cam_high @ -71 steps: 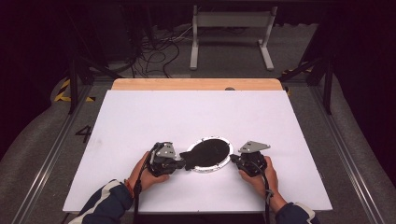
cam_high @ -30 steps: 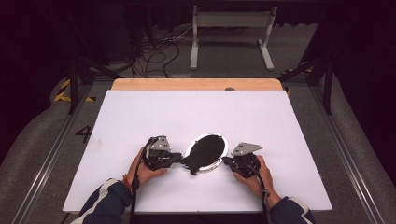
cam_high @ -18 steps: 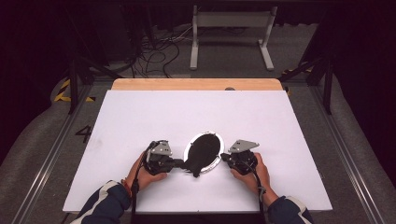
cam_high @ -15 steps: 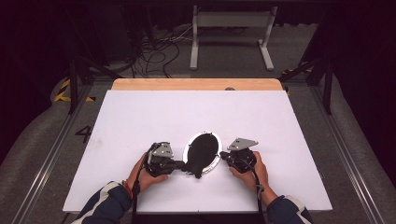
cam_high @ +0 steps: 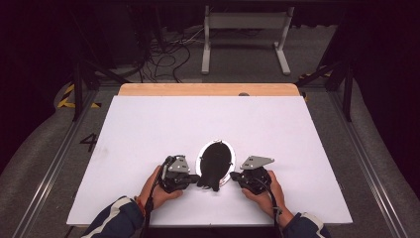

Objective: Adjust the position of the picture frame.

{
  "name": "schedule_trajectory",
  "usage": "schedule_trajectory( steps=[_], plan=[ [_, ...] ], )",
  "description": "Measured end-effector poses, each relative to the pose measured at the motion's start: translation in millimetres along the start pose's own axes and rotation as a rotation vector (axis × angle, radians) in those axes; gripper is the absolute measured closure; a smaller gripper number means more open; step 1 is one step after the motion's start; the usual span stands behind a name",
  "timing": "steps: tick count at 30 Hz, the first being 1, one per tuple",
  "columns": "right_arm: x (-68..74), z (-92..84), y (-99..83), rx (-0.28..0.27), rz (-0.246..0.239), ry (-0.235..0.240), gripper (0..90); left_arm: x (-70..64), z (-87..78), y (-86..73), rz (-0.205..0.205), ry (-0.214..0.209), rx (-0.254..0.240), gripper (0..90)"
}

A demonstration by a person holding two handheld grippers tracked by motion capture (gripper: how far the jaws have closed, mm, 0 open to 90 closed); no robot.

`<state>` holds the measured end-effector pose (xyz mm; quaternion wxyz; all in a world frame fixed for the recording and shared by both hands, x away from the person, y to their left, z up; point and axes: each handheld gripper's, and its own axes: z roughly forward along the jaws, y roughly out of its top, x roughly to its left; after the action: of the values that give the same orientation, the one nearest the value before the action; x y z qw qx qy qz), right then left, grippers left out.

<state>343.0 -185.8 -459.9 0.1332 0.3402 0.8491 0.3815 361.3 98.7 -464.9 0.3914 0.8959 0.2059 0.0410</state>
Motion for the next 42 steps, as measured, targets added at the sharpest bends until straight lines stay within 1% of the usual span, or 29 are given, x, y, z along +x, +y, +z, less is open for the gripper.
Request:
schedule_trajectory(
  steps=[2, 6, 8, 9, 10, 13, 15, 17, 18, 21, 22, 23, 25, 27, 28, 29, 30, 33, 34, 35, 36, 37, 38, 39, 40, 41, 42],
  plan=[
    [-3.2, 0.9, 0.5, -0.006, 0.009, -0.021, 90.0, -0.3, 0.5, 0.6, 0.004, 0.004, 0.002, 89.9],
    [-8.2, 2.3, 1.9, -0.01, 0.022, -0.036, 90.0, -0.8, 3.0, 2.8, 0.005, 0.013, -0.003, 90.0],
    [-9.7, 3.0, 3.0, -0.008, 0.021, -0.046, 90.0, -0.6, 4.0, 4.7, 0.006, 0.014, 0.004, 90.0],
    [-11.1, 3.3, 3.8, -0.005, 0.018, -0.046, 90.0, -0.4, 5.1, 5.6, -0.006, 0.01, 0.0, 90.0],
    [-12.9, 3.6, 4.5, -0.003, 0.019, -0.049, 90.0, -0.9, 6.2, 6.9, -0.009, 0.012, 0.002, 90.0],
    [-18.8, 5.1, 6.4, -0.004, 0.028, -0.058, 90.0, -5.5, 10.0, 12.1, 0.022, 0.048, 0.012, 89.9],
    [-20.9, 5.4, 7.1, -0.002, 0.033, -0.063, 90.0, -5.6, 11.8, 13.7, 0.015, 0.043, 0.013, 90.0],
    [-25.8, 6.5, 8.2, -0.005, 0.048, -0.07, 90.0, -4.2, 13.5, 15.0, 0.021, 0.034, 0.006, 90.0],
    [-26.7, 6.7, 8.4, -0.006, 0.051, -0.07, 90.0, -3.5, 14.2, 15.4, 0.015, 0.028, 0.004, 90.0],
    [-29.0, 7.7, 9.4, -0.006, 0.041, -0.081, 90.0, -1.4, 15.5, 16.0, 0.02, 0.016, -0.002, 90.0],
    [-29.9, 8.1, 10.1, -0.004, 0.028, -0.082, 90.0, -0.5, 15.9, 16.2, 0.014, 0.013, -0.006, 90.0],
    [-30.1, 8.2, 10.1, -0.005, 0.024, -0.083, 90.0, -0.4, 16.2, 16.3, 0.007, 0.008, -0.006, 90.0],
    [-31.2, 8.5, 10.2, -0.007, 0.021, -0.086, 90.0, -0.8, 16.6, 16.7, 0.003, 0.01, -0.006, 90.0],
    [-31.8, 9.0, 10.8, -0.006, 0.019, -0.092, 90.0, -2.1, 17.7, 19.4, 0.032, 0.024, 0.003, 90.0],
    [-32.2, 9.2, 10.9, -0.007, 0.023, -0.094, 90.0, -3.0, 17.9, 19.5, 0.021, 0.022, 0.005, 90.0],
    [-32.2, 9.2, 10.9, -0.007, 0.023, -0.094, 90.0, -3.0, 17.9, 19.5, 0.021, 0.022, 0.005, 90.0],
    [-32.4, 9.2, 10.8, -0.008, 0.023, -0.095, 90.0, -1.8, 17.8, 19.8, 0.033, 0.022, 0.006, 90.0],
    [-32.4, 9.3, 10.4, -0.011, 0.017, -0.095, 90.0, -1.5, 17.9, 19.1, 0.035, 0.017, 0.0, 90.0],
    [-32.1, 9.1, 9.5, -0.016, 0.015, -0.098, 90.0, -1.6, 17.5, 19.0, 0.058, 0.026, 0.005, 90.0],
    [-31.9, 8.8, 8.9, -0.019, 0.014, -0.096, 88.5, -1.9, 17.4, 18.5, 0.058, 0.026, 0.003, 90.0],
    [-31.6, 7.6, 8.0, -0.019, 0.015, -0.091, 84.7, -1.9, 17.4, 18.5, 0.058, 0.026, 0.003, 89.8],
    [-31.6, 7.6, 8.0, -0.019, 0.015, -0.091, 84.7, -1.5, 17.1, 17.9, 0.056, 0.025, -0.001, 89.8],
    [-31.5, 5.9, 6.7, -0.021, 0.018, -0.082, 77.3, -0.7, 16.2, 16.7, 0.062, 0.022, -0.004, 89.0],
    [-31.8, 3.7, 4.6, -0.025, 0.022, -0.069, 76.3, -0.7, 14.6, 15.7, 0.068, 0.03, 0.0, 87.5],
    [-31.4, 0.6, 2.1, -0.031, 0.013, -0.057, 77.2, -0.5, 13.3, 14.9, 0.076, 0.039, -0.002, 84.5],
    [-31.2, -2.8, 0.7, -0.034, 0.002, -0.055, 76.4, -0.6, 11.8, 13.8, 0.073, 0.049, -0.007, 80.9],
    [-31.3, -10.1, -1.2, -0.057, -0.002, -0.036, 70.7, -0.2, 9.3, 12.1, 0.073, 0.046, -0.013, 78.0]
  ],
)
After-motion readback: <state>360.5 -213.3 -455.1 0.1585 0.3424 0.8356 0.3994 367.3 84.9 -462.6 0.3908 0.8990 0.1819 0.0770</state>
